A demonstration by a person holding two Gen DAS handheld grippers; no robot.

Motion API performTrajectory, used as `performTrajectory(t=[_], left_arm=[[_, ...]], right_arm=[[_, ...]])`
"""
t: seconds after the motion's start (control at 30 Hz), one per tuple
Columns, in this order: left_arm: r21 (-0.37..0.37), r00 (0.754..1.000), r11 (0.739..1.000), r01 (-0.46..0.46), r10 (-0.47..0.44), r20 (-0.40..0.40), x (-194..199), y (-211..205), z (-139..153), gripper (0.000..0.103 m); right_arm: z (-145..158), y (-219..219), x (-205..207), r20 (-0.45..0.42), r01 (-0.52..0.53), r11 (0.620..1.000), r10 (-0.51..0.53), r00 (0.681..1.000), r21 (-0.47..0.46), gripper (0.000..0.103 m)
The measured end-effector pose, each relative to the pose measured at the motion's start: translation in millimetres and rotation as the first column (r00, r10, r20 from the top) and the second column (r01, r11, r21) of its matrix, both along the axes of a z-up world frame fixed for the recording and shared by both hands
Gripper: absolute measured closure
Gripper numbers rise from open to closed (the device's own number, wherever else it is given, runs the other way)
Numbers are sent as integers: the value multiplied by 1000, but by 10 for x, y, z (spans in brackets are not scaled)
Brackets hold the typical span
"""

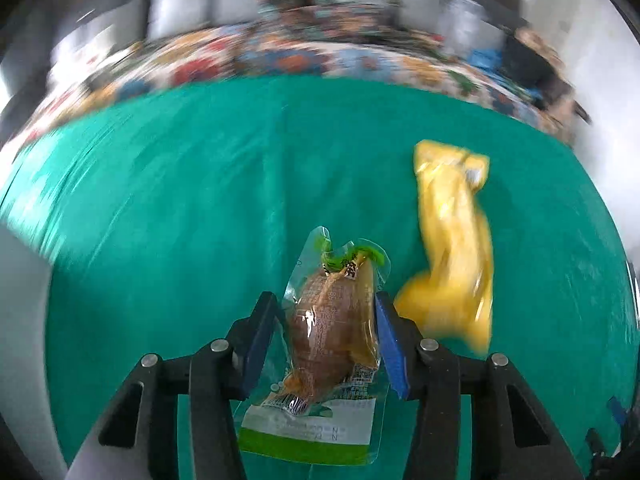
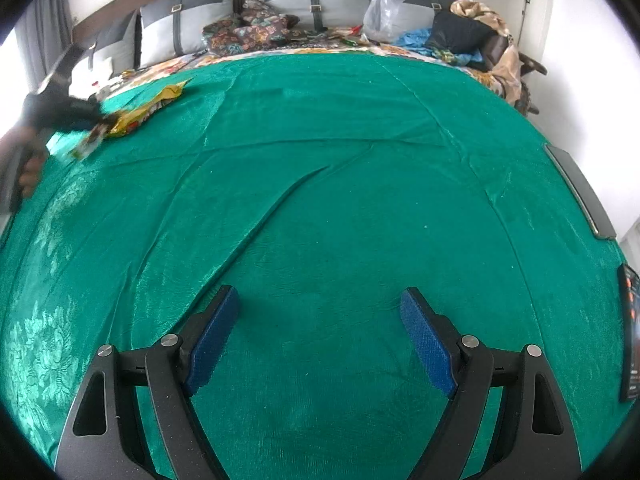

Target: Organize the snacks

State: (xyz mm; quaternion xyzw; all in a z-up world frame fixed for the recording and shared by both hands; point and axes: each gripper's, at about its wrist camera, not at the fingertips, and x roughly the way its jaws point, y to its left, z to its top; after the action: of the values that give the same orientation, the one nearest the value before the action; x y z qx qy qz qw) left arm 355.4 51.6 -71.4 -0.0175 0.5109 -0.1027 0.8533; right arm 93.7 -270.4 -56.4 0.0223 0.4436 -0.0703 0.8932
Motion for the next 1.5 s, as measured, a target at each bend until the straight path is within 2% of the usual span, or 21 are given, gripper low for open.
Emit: performTrajectory(t=[0.1,0.23,0.3,0.37,0.47,0.57,0.67,0.73,0.8,0.87,0.93,1.03,1.13,1.2,1.3,1.37,1.43,1.47,1.5], left_arm=[[-14,996,996,-88,87,-26,-608,270,4,54],[-5,993,993,-117,117,-13,-1336,470,-22,53],[-4,994,994,-109,109,14,-1554,522,-47,44],[-8,996,997,-78,78,53,-1664,536,-64,38],[89,996,995,-35,27,86,-1678,482,-135,17],[134,989,991,-11,-9,147,-1686,508,-171,6],[100,991,994,-42,29,132,-1658,605,-203,0],[101,990,994,-42,28,140,-1654,602,-206,0],[101,990,994,-42,27,139,-1660,603,-205,0],[102,990,994,-42,27,139,-1659,603,-205,0],[101,990,994,-42,28,139,-1660,602,-205,0],[101,990,994,-42,28,139,-1658,601,-205,0],[102,990,994,-43,28,139,-1657,602,-205,0],[101,990,994,-42,28,139,-1656,607,-204,0],[101,990,994,-42,28,139,-1656,604,-205,0],[101,990,994,-42,28,139,-1655,606,-204,0],[101,990,994,-42,28,139,-1652,610,-207,0],[101,990,994,-42,28,139,-1651,614,-209,0],[101,990,994,-42,28,139,-1652,610,-208,0]], right_arm=[[-1,0,0,2,1,1000,-1,1000,-2,18],[-3,-4,-2,2,1,1000,-1,1000,-2,18],[-3,0,-2,2,1,1000,-1,1000,-3,18],[-4,-1,-2,2,1,1000,-1,1000,-3,18],[-5,-1,-3,2,1,1000,-1,1000,-3,18],[-7,-10,-6,2,1,1000,-1,1000,-2,18],[-18,-36,12,2,-1,1000,1,1000,4,16],[-17,-30,40,-5,-15,1000,15,1000,9,12],[10,1,114,-40,-41,999,41,998,-9,14],[84,112,321,-86,-55,998,51,995,-34,14],[201,298,592,-78,-90,996,90,993,-4,14],[343,762,1198,-67,-169,981,175,982,92,14],[351,1218,1883,-83,-213,958,233,969,194,14],[294,1469,2234,-85,-195,959,217,973,207,14],[151,1744,2699,-152,-127,964,166,974,235,16],[59,1820,2872,-211,-77,970,127,969,228,15],[56,1882,2928,-215,-65,981,104,971,181,17],[53,1907,2937,-222,-75,985,110,969,158,25],[61,1936,2921,-224,-88,989,113,968,116,53]])
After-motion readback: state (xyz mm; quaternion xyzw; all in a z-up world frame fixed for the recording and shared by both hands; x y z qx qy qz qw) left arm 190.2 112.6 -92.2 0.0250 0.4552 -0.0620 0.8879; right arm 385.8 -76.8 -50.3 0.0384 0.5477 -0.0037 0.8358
